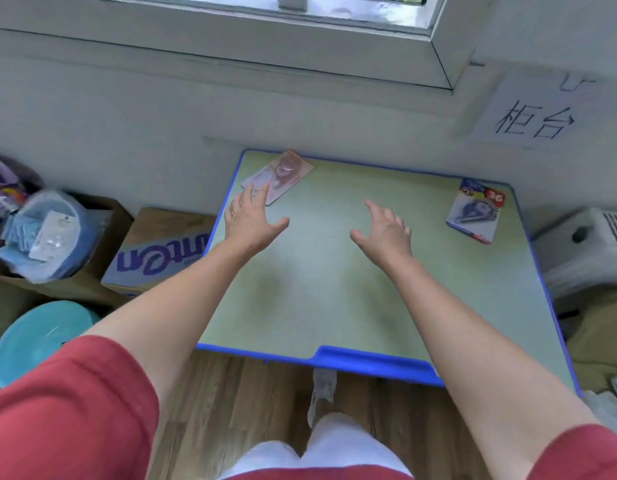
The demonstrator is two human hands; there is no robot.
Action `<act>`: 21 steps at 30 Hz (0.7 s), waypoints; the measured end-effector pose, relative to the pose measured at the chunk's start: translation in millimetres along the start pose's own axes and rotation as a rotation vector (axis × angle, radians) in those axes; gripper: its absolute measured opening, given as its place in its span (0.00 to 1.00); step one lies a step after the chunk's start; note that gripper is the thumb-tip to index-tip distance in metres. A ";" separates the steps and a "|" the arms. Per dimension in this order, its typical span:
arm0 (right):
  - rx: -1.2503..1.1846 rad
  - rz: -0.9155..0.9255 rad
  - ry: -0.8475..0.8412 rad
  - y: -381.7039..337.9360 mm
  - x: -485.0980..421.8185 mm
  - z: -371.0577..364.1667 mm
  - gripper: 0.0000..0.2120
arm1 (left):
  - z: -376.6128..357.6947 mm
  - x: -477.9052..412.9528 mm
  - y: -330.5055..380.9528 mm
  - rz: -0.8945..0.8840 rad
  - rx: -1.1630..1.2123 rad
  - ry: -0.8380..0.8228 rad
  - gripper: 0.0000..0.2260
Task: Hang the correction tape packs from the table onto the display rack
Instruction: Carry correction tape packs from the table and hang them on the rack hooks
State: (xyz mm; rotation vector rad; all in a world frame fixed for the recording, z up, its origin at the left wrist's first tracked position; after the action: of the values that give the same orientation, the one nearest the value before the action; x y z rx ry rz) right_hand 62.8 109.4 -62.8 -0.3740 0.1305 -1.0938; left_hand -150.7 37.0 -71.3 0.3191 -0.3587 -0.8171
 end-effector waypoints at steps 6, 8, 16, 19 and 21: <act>-0.029 0.030 -0.061 20.0 -76.8 -1.2 0.31 | -17.5 -63.6 29.1 0.046 0.036 -0.026 0.36; -0.050 0.030 -0.075 24.3 -93.0 -2.7 0.31 | -21.8 -80.0 34.8 0.050 0.017 -0.042 0.35; -0.081 -0.016 -0.051 37.0 -128.8 -8.9 0.31 | -37.0 -135.8 41.1 0.019 -0.008 -0.111 0.37; -0.087 -0.062 -0.040 39.0 -131.4 -9.6 0.31 | -42.3 -149.9 36.3 -0.062 -0.011 -0.127 0.36; -0.097 -0.089 -0.031 40.0 -131.0 -10.5 0.31 | -44.1 -155.2 32.6 -0.117 -0.011 -0.109 0.35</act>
State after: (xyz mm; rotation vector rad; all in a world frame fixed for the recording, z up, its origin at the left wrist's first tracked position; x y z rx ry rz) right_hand 33.3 239.1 -97.4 -0.4869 0.1411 -1.1719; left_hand -208.6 181.0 -126.3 0.2878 -0.4403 -0.9533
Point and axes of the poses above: each hand's wrist, its own x-axis away from the middle knuckle, its own z-axis out of the back of the hand, y = z × x, the point moved 1 cm from there along -x, towards the middle knuckle, and after that the axes turned 11 degrees about z, right-handed, at the moved point
